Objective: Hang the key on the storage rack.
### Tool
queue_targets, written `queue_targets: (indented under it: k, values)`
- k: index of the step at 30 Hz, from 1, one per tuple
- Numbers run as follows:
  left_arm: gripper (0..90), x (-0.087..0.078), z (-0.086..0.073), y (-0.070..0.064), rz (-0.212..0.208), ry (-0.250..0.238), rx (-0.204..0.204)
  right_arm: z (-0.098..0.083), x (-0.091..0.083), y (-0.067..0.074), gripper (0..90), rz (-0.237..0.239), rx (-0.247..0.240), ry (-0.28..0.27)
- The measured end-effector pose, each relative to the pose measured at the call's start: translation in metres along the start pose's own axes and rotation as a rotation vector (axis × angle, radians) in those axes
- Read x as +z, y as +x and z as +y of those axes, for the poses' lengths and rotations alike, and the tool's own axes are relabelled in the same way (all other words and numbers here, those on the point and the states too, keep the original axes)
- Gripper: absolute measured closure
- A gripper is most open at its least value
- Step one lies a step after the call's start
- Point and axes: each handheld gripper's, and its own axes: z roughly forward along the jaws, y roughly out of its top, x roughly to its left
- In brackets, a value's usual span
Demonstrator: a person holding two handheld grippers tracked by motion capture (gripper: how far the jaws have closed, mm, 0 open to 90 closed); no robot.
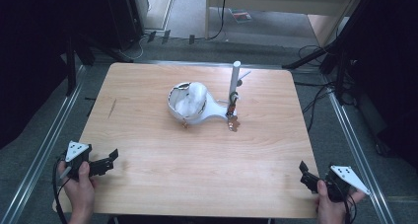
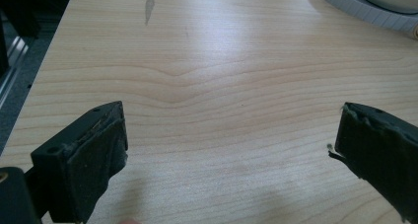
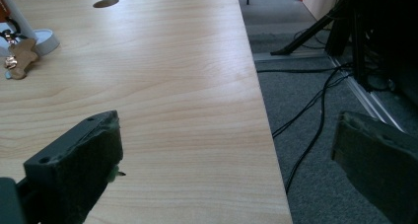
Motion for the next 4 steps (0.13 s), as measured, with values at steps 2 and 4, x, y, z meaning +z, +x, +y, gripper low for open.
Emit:
queue_targets:
  k: [2,4]
  values:
    - [0.0,0.0002,0.0001,0.0001,0.000,0.000,-0.001,-0.0006,0.0011,-0.0016,0.0,-0.005,0.008,0.002]
    - [0.0,0.0003,0.0002,0.0005,0.000,0.002,-0.002,-0.0004,0.0009,-0.0023,0.0,-0.006,0.015,-0.002]
